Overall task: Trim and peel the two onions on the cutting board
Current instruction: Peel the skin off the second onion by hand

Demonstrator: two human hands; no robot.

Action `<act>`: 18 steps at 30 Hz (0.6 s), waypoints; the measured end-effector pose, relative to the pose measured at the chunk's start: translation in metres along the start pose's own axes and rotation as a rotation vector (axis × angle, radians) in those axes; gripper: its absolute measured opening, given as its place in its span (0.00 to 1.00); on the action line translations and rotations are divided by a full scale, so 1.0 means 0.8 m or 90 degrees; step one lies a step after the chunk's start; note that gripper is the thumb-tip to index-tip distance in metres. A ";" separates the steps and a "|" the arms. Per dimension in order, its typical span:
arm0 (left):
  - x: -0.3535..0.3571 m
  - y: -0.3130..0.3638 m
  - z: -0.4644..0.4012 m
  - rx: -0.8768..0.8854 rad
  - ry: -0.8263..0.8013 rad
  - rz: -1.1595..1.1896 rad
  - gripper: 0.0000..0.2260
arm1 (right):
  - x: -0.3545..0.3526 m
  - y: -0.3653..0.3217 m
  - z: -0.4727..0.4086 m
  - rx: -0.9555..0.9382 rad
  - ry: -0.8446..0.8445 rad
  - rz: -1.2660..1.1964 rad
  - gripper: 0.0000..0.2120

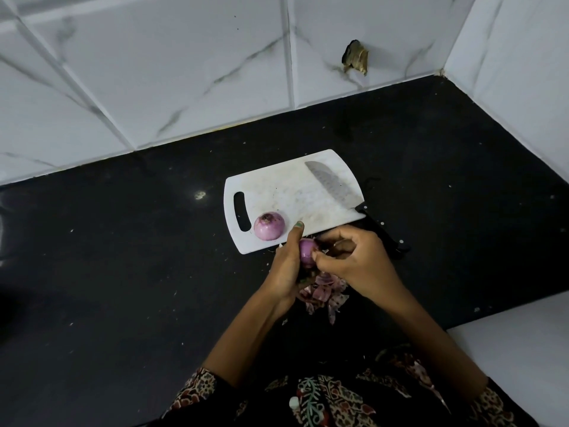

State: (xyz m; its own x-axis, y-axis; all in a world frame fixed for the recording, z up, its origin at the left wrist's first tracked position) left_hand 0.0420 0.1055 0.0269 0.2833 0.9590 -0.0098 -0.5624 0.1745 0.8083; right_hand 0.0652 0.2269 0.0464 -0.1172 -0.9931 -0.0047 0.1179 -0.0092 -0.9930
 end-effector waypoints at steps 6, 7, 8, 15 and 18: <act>0.000 -0.004 0.001 -0.059 -0.008 0.054 0.24 | 0.000 -0.002 0.001 -0.050 0.016 0.030 0.05; 0.000 -0.003 0.002 -0.059 -0.014 0.057 0.26 | 0.003 -0.004 0.003 -0.062 0.001 0.036 0.05; 0.001 -0.003 0.001 -0.054 -0.017 0.056 0.27 | 0.006 -0.007 0.005 -0.073 -0.012 0.052 0.06; 0.001 -0.008 -0.004 -0.055 -0.012 -0.002 0.29 | 0.007 -0.008 0.001 -0.086 -0.011 0.137 0.07; 0.003 -0.010 -0.002 -0.063 -0.017 0.007 0.27 | 0.000 -0.005 -0.002 -0.077 0.000 0.127 0.03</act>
State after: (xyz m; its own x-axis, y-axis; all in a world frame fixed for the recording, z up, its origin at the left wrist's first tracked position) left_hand 0.0461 0.1065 0.0192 0.2967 0.9548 0.0153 -0.6388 0.1866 0.7464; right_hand 0.0631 0.2272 0.0500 -0.1037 -0.9739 -0.2021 0.0202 0.2011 -0.9794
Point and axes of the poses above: each hand's wrist, its own z-axis away from the middle knuckle, its own x-axis out of the palm, y = z × x, the point moved 3 cm from there along -z, towards the middle knuckle, and after that the axes turned 14 degrees about -z, right-handed, at the moved point
